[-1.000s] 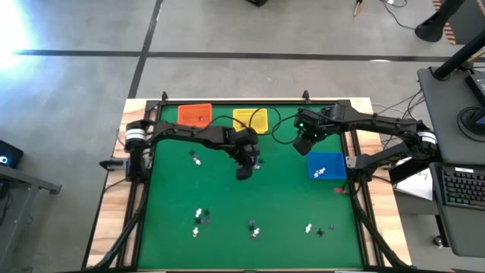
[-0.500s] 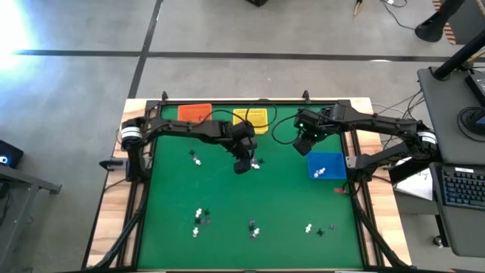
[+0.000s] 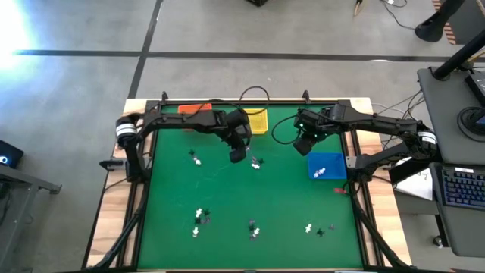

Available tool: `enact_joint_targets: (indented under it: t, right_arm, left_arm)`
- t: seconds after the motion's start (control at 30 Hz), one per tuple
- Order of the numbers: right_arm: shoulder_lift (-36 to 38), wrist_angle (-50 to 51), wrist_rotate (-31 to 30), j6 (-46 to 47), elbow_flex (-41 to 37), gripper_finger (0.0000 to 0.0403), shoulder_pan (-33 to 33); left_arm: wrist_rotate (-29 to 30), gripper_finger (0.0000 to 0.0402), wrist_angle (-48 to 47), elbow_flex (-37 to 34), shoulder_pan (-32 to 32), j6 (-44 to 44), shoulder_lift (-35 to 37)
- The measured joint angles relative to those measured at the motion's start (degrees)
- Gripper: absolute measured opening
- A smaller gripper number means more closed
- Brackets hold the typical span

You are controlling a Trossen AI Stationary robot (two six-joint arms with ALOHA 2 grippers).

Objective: Sort Halloween decoration
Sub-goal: Put the violet hat toy into the orange basket

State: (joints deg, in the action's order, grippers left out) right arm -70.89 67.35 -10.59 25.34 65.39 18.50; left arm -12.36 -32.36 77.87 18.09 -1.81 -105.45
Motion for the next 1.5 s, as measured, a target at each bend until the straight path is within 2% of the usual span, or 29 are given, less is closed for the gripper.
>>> enact_joint_targets:
  t: [0.3,0.6,0.9,1.0,1.3,1.5]
  right_arm:
    - [0.0,0.03,-0.02,-0.06,0.0,0.0091,0.0]
    - [0.0,0.11,-0.02,-0.06,0.0,0.0091,0.0]
    - [0.0,0.1,-0.02,-0.06,0.0,0.0091,0.0]
    - [0.0,0.1,-0.02,-0.06,0.0,0.0091,0.0]
    - [0.0,0.11,-0.02,0.14,0.0,0.0091,0.01]
    - [0.0,0.11,0.0,0.14,0.0,0.0091,0.0]
  left_arm:
    - [0.07,0.0,-4.01,0.0,5.74,-2.73,3.57]
    - [2.84,0.0,-9.49,-1.17,12.19,-6.22,8.55]
    - [3.09,0.0,-8.88,-9.66,19.74,-6.28,16.5]
    - [5.33,0.0,-8.17,-12.37,21.84,-6.29,17.84]
    - [7.9,0.0,-7.52,-17.04,28.14,-5.59,17.75]
    - [7.96,0.0,-6.92,-18.89,29.56,-5.27,17.4]
